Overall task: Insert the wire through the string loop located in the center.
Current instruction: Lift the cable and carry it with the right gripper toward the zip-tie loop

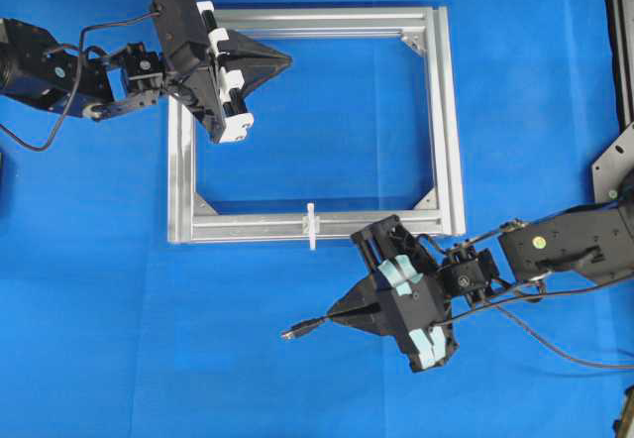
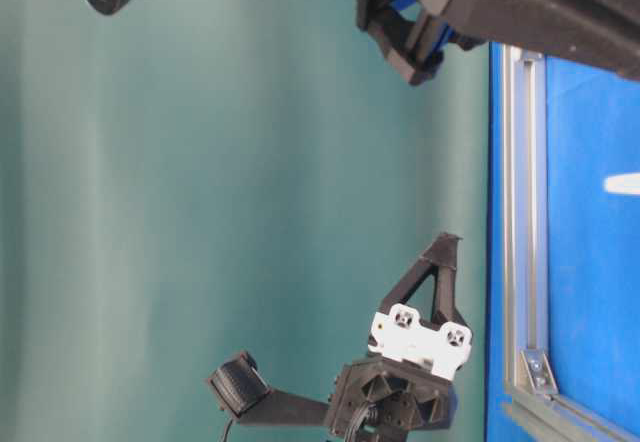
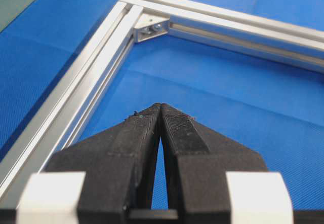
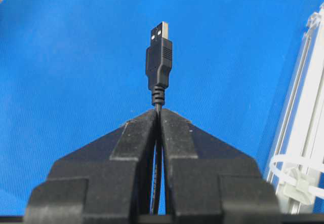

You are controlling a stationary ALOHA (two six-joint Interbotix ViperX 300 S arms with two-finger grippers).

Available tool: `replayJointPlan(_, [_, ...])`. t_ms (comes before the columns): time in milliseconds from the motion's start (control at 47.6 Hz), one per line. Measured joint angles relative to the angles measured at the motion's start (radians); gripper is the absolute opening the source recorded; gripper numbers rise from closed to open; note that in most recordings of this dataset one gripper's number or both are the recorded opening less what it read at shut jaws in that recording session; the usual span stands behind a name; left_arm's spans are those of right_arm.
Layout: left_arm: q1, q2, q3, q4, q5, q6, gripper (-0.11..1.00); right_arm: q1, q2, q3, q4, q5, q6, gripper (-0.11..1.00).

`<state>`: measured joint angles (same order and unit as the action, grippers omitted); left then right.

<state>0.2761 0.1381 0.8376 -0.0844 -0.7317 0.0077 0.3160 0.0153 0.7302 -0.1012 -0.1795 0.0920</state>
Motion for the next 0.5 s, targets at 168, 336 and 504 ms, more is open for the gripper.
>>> replayJointPlan(168, [0.0,0.0,0.0,0.0,0.0,0.002,0.0,0.0,-0.029,0.038,0.002,-0.002,0.002,-0.03])
replayJointPlan(336, [0.0,0.0,0.0,0.0,0.0,0.002,0.0,0.0,-0.08,0.103,0.008,0.0,0.002,-0.03])
replayJointPlan(504, [0.0,0.0,-0.002,0.0,0.0,0.002,0.0,0.0,-0.141,0.181,0.018,0.005,0.0,-0.03])
